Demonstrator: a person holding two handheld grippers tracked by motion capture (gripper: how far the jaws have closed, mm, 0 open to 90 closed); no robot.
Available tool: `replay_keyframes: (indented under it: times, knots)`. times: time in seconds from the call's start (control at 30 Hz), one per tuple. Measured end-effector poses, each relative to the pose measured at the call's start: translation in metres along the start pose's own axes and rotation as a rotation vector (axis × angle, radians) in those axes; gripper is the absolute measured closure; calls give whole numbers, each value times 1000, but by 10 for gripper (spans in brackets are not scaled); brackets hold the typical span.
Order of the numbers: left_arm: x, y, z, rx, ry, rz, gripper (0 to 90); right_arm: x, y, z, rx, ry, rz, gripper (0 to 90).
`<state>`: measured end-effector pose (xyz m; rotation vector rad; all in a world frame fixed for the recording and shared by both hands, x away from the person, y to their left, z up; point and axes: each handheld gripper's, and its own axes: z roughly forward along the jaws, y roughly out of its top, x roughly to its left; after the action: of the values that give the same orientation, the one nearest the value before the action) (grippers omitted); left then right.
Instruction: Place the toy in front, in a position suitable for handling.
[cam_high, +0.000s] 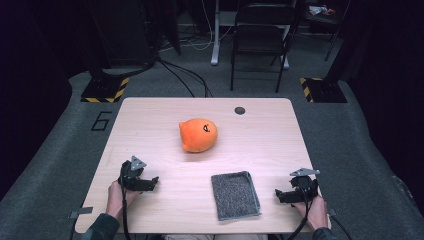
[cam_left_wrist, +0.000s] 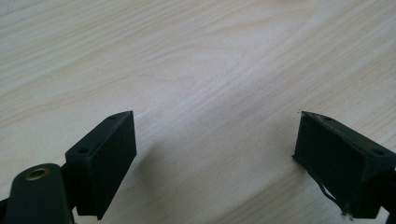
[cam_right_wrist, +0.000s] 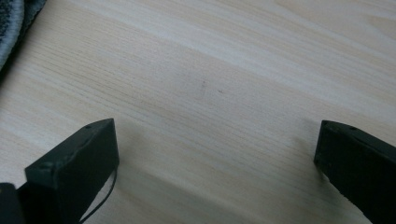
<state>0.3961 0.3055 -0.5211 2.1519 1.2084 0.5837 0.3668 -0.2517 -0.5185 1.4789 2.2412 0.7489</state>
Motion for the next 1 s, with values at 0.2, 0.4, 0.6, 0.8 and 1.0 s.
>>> replay_keyframes:
  times: [0.2,0.4,0.6,0.8,1.0]
  knots:
    - [4,-3,-1,4,-28,-29,119,7,6,-4,9,-20,-32,0]
    - [9,-5,-1,3,-69,-18,117,7,7,-9,-6,10,-6,0]
    - [9,-3,3,-13,-66,-23,117,9,6,-17,-14,35,-1,0]
    - [11,-5,3,-29,-80,-16,117,14,11,-25,-25,45,13,8]
    - [11,-7,2,-44,-81,-14,118,27,23,-31,-61,73,-9,13]
